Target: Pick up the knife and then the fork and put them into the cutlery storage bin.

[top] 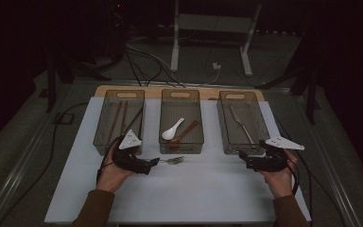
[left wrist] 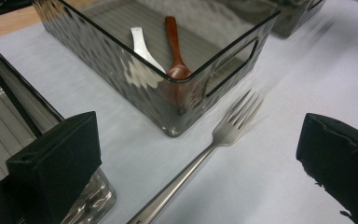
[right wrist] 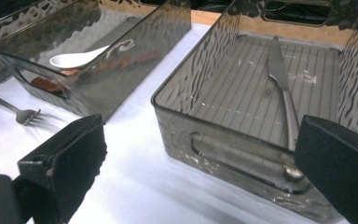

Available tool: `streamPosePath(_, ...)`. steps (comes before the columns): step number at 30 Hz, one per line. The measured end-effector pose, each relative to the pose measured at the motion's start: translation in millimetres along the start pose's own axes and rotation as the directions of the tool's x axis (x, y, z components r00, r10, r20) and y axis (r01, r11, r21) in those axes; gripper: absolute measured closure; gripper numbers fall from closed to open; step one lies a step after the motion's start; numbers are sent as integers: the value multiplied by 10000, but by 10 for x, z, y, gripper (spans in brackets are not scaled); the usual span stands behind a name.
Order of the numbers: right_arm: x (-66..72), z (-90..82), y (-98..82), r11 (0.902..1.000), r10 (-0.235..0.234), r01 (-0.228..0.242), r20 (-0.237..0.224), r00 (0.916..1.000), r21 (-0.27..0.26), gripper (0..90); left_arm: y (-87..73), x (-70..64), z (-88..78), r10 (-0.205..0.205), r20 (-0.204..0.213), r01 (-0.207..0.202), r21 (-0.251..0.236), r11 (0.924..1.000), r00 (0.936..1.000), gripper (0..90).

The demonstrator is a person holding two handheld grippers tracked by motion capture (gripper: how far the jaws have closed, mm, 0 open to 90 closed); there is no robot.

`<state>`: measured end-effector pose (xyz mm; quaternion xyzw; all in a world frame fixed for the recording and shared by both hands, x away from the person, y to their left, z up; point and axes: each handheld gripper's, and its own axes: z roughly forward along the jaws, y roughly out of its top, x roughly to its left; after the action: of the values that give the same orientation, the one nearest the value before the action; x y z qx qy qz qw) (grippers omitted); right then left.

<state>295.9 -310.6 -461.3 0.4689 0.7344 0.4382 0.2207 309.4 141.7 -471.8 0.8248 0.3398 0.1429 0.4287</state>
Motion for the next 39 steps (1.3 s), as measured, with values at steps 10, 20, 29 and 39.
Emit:
streamPosePath(10,-2,-76,-138,9998,129,-129,-41,9999,-132,21,-7,-94,174,885,542,-930,883,9917,9946,15)
streamPosePath(20,-30,-90,-164,9991,344,-345,-46,9994,-244,21,-34,-97,380,1132,727,-1240,1677,9780,9909,161)
streamPosePath(29,-39,-79,-176,9989,399,-403,-168,9991,-235,21,-115,-4,588,1362,890,-1550,2604,9530,9867,524)
streamPosePath(39,-50,-63,-188,9988,470,-473,-215,9987,-147,22,-106,26,597,1325,1434,-1690,2836,9439,9808,643)
